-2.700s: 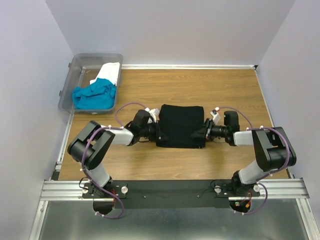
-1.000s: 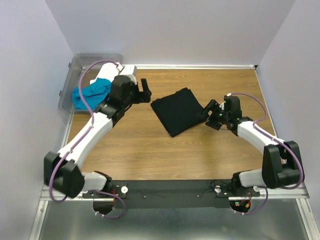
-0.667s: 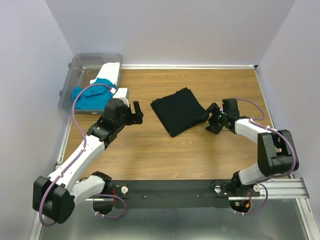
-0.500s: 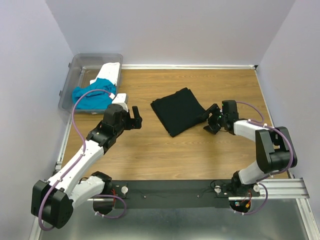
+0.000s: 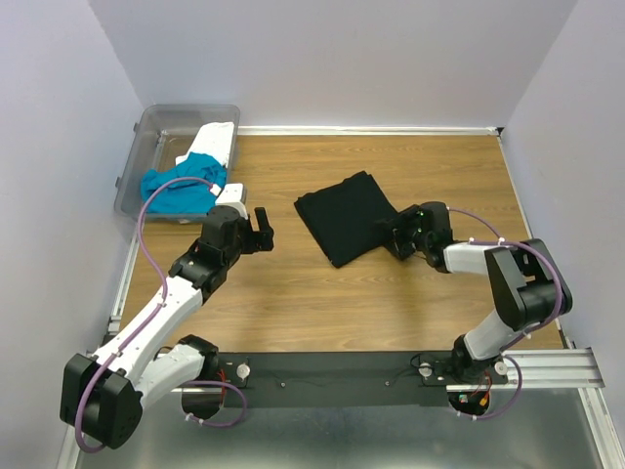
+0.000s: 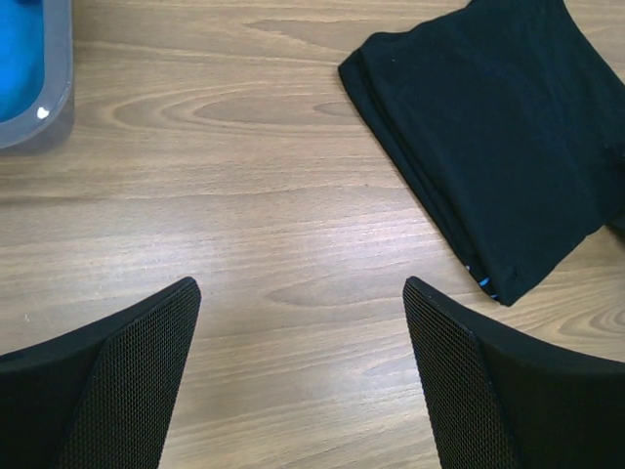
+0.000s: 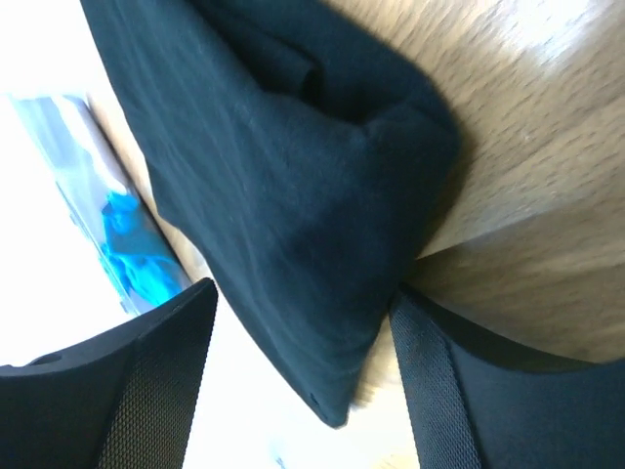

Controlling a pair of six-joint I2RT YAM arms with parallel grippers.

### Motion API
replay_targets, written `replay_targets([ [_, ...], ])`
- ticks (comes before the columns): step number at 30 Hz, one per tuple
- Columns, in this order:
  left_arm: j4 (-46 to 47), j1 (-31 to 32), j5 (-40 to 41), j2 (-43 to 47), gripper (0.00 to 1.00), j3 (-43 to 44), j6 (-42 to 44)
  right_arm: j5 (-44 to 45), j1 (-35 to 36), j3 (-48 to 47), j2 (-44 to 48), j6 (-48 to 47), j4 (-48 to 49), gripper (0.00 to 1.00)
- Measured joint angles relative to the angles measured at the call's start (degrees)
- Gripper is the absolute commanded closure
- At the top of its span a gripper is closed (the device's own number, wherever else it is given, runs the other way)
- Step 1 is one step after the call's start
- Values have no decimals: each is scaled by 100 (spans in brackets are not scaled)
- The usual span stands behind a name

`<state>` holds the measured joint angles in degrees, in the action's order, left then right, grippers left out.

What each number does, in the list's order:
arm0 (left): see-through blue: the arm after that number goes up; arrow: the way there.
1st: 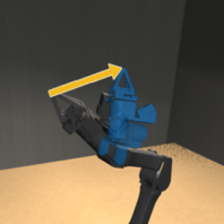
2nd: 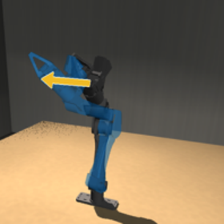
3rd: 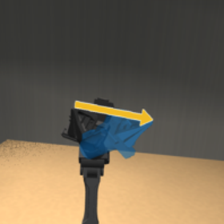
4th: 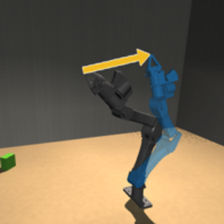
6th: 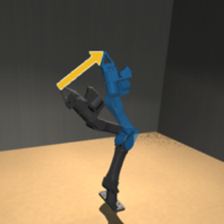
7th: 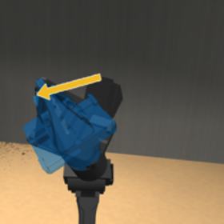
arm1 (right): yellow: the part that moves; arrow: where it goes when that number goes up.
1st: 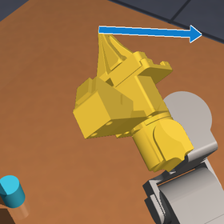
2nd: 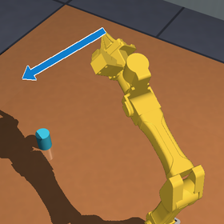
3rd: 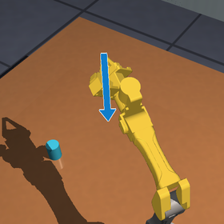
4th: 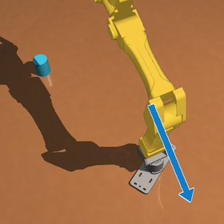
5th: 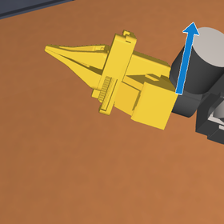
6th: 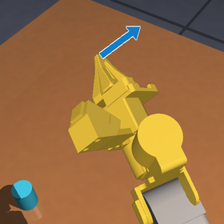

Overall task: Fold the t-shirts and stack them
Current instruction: Neatly place the folded tshirt to the corner

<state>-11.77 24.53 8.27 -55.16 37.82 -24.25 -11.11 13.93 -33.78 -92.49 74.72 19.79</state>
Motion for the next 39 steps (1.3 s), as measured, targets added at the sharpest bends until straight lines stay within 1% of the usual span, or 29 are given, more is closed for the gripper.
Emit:
replay_targets([
  [2, 0, 0, 7, 35, 9, 0, 0, 146, 24, 2, -52, 133, 72, 38],
  [3, 2, 0, 7, 70, 9, 0, 0, 216, 28, 4, -83, 190, 72, 51],
  [5, 15, 0, 7, 118, 9, 0, 0, 328, 35, 11, -155, 286, 120, 67],
  [6, 17, 0, 9, 133, 9, 0, 0, 380, 37, 11, -195, 297, 120, 83],
  [7, 22, 0, 9, 144, 9, 0, -2, 450, 37, 11, -258, 343, 118, 89],
  [8, 22, 0, 9, 149, 9, 0, -2, 490, 37, 11, -306, 402, 129, 99],
  [13, 22, 0, 11, 170, 9, 0, -4, 791, 61, -39, -345, 627, 173, 99],
  [19, 11, 0, 11, 363, 9, 0, -20, 1423, -37, -584, -575, 804, 153, 100],
  [22, 15, 0, 13, 476, 10, 0, -22, 1604, -317, -914, -748, 848, 155, 99],
  [25, 11, 0, 17, 470, 10, 0, -22, 1786, -767, -1274, -986, 831, 136, 99],
  [32, 4, 0, 214, 363, 9, 0, -63, 1829, -1825, -2747, -1969, 396, -109, 99],
  [35, -37, 0, 411, 348, 10, 0, -111, 1805, -2323, -3495, -2441, 160, -240, 99],
  [39, -39, 0, 675, 358, 10, 0, -170, 1746, -2767, -4728, -3167, -269, -509, 100],
])
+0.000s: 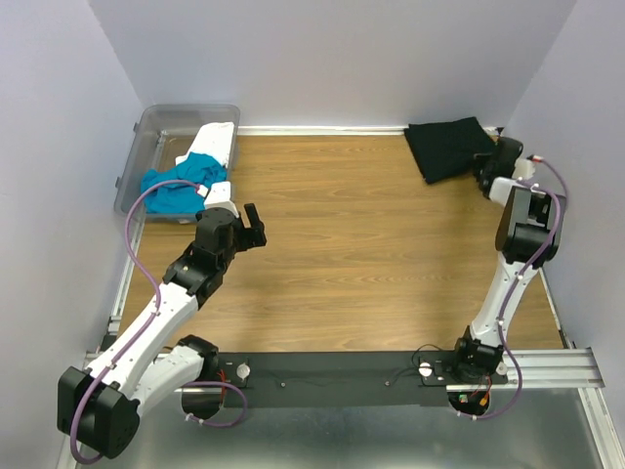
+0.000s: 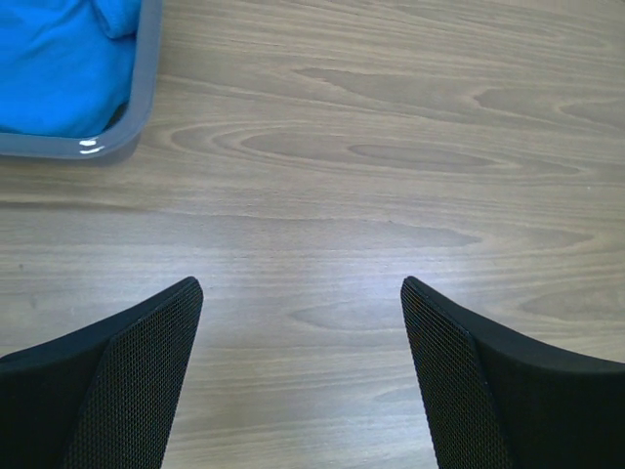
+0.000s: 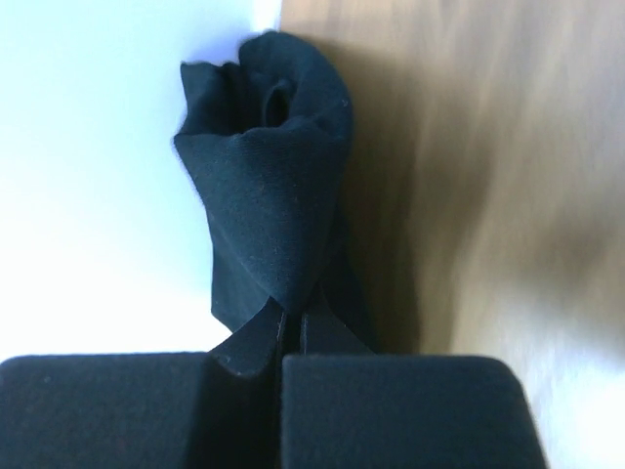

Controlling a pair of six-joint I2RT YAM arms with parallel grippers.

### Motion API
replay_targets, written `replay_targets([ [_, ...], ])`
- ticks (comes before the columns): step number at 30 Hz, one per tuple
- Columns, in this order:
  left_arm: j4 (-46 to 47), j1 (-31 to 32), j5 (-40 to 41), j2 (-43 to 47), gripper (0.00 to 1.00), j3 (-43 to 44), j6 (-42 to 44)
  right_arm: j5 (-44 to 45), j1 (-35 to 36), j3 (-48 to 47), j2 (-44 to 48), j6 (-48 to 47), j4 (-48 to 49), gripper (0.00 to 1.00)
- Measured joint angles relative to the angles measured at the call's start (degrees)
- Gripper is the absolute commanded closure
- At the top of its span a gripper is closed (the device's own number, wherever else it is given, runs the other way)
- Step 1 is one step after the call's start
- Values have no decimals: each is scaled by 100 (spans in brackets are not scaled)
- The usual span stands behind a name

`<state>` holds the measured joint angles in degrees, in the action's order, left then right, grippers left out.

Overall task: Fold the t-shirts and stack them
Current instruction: Neatly place the folded tshirt to the corner

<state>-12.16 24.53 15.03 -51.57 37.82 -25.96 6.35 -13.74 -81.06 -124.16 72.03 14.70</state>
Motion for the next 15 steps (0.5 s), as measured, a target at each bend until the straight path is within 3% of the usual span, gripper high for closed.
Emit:
replay_targets([
  [5, 2, 0, 219, -11, 10, 0, -17, -76, -350, -894, -531, -407, -219, 99],
  [15, 13, -4, 334, -470, 10, 0, 22, 63, -520, -492, -619, -345, -282, 99],
])
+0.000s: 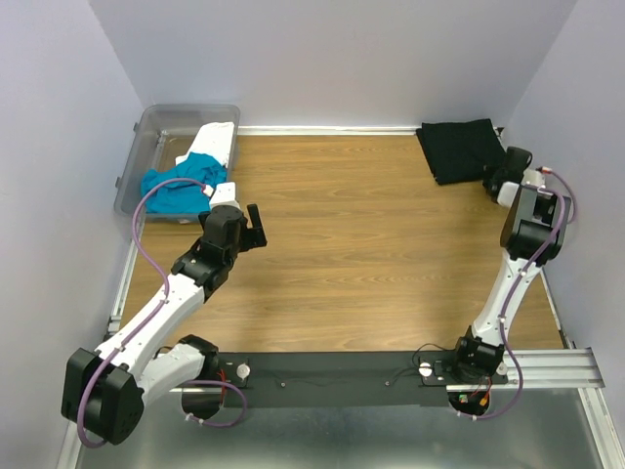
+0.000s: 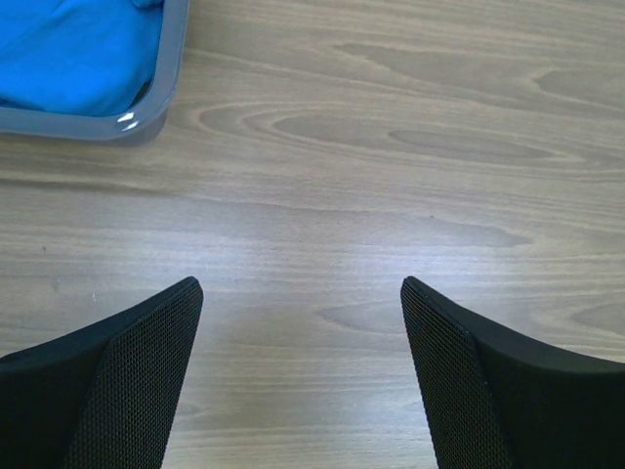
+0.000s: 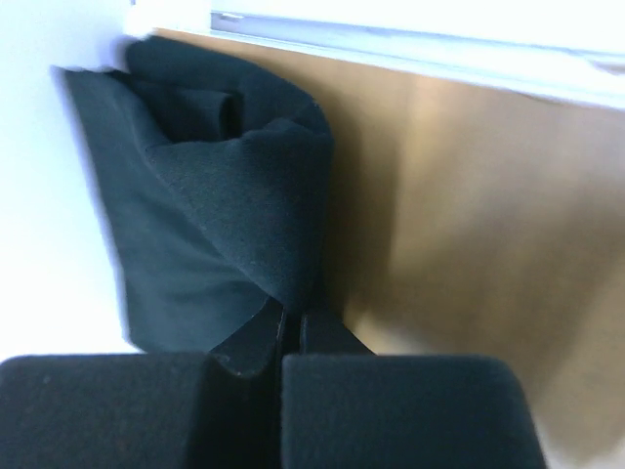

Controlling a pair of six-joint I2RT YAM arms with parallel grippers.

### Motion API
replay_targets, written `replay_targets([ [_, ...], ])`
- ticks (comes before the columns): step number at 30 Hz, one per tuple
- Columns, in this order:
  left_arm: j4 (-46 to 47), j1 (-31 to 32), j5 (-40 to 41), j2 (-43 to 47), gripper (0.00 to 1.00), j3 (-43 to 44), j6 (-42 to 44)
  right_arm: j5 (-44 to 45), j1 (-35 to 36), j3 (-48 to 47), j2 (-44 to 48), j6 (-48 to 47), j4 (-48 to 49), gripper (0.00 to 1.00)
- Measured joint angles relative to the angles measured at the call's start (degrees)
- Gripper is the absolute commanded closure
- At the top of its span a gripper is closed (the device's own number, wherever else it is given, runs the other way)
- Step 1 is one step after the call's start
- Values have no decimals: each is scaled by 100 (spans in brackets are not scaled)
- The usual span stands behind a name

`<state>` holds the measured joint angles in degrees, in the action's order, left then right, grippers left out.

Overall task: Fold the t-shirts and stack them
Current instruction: Neatly place the folded tshirt to the corner

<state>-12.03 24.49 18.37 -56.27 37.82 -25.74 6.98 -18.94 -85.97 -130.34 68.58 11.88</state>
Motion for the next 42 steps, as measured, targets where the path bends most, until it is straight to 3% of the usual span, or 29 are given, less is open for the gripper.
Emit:
replay_targets([
  [8, 44, -2, 2, -83, 10, 0, 66, 330, 0, 922, 492, 365, 142, 99],
  [21, 149, -2, 0, -192, 10, 0, 92, 354, -2, 146, -22, 638, 138, 99],
  [23, 157, -2, 0, -192, 10, 0, 94, 348, 0, 33, -92, 636, 142, 88],
  [27, 164, -2, 0, -192, 10, 0, 96, 332, 13, 94, -79, 643, 168, 46],
  [30, 162, -2, -2, -155, 10, 0, 101, 302, 13, 376, 76, 673, 415, 29],
  [33, 166, -2, -4, -9, 8, 0, 107, 302, 26, 964, 603, 529, 426, 19],
  [34, 164, -2, -4, 48, 8, 0, 107, 306, 35, 1152, 765, 485, 404, 11],
  [42, 142, -2, 2, 809, 6, 0, 79, 304, 46, 2577, 2942, -227, -564, 6],
])
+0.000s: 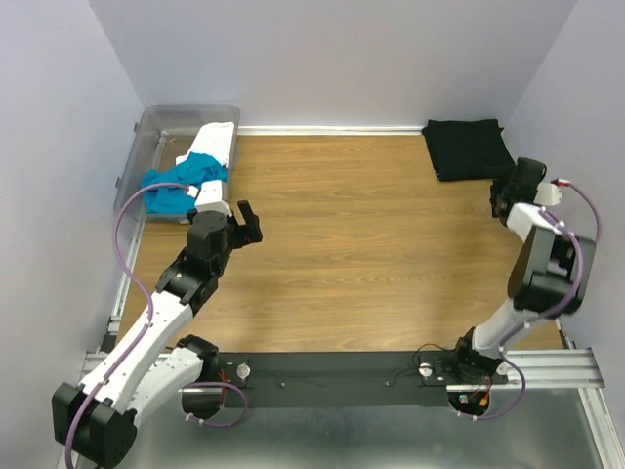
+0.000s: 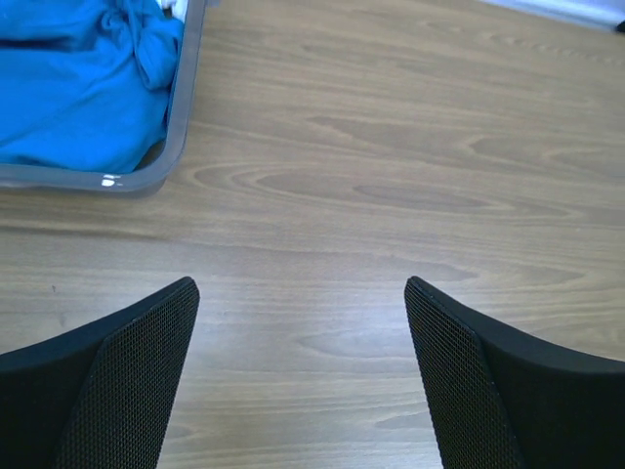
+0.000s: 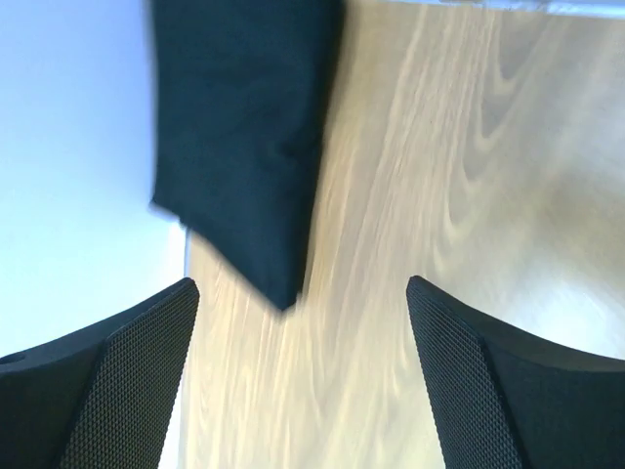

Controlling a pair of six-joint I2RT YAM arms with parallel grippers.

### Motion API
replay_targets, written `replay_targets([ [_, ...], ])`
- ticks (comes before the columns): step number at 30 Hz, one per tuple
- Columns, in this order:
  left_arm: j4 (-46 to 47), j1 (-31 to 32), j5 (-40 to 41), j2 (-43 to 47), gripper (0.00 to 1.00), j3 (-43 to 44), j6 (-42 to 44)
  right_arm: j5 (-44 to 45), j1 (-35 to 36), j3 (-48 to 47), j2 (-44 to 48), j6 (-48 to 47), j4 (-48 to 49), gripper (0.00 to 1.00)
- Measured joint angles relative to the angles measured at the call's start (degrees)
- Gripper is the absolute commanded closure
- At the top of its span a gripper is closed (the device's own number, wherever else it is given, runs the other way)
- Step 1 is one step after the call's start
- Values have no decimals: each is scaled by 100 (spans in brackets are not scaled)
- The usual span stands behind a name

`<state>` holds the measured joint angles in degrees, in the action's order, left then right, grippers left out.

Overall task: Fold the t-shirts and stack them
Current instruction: Neatly place the folded tshirt to the corner, then reset both grippers

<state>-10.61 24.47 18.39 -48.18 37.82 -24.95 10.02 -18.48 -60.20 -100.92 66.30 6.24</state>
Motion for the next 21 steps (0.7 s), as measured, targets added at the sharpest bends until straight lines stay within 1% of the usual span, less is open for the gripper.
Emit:
replay_targets([
  [3, -162, 0, -2, 431, 5, 11, -26, -15, 0, 332, 1207, -380, -586, 4],
  [4, -284, 2, -2, 610, 5, 50, -24, -37, 0, 393, 1624, -605, -809, 3],
  [5, -356, 0, 0, 715, 5, 96, -22, -42, 0, 446, 2059, -754, -953, 0],
  [6, -496, 2, 13, 798, 5, 186, -22, -66, 0, 481, 2437, -909, -1097, 0],
  [7, -680, 2, 50, 905, 5, 348, -31, -105, 0, 496, 3012, -1209, -1355, 0],
  [8, -811, 2, 74, 994, 5, 505, -37, -133, 0, 511, 3329, -1386, -1486, 0],
  [10, -1117, 35, 146, 1174, 5, 909, -15, -214, 0, 503, 4430, -1875, -1923, 0],
  [11, -1252, 50, 175, 1228, 4, 1137, -2, -223, 0, 503, 4756, -2031, -2059, 0],
  [13, -1456, 184, 354, 1303, 4, 1582, 4, -247, 0, 455, 5751, -2396, -2511, 0],
  [14, -1543, 234, 415, 1346, 4, 1733, 2, -247, 0, 431, 6033, -2509, -2647, 0],
  [18, -2002, 420, 850, 1572, 3, 2140, -44, -260, 0, 240, 7676, -3051, -3272, 0],
  [21, -2352, 479, 1110, 1587, 3, 2179, -94, -291, 0, -11, 8314, -3467, -3556, 0],
])
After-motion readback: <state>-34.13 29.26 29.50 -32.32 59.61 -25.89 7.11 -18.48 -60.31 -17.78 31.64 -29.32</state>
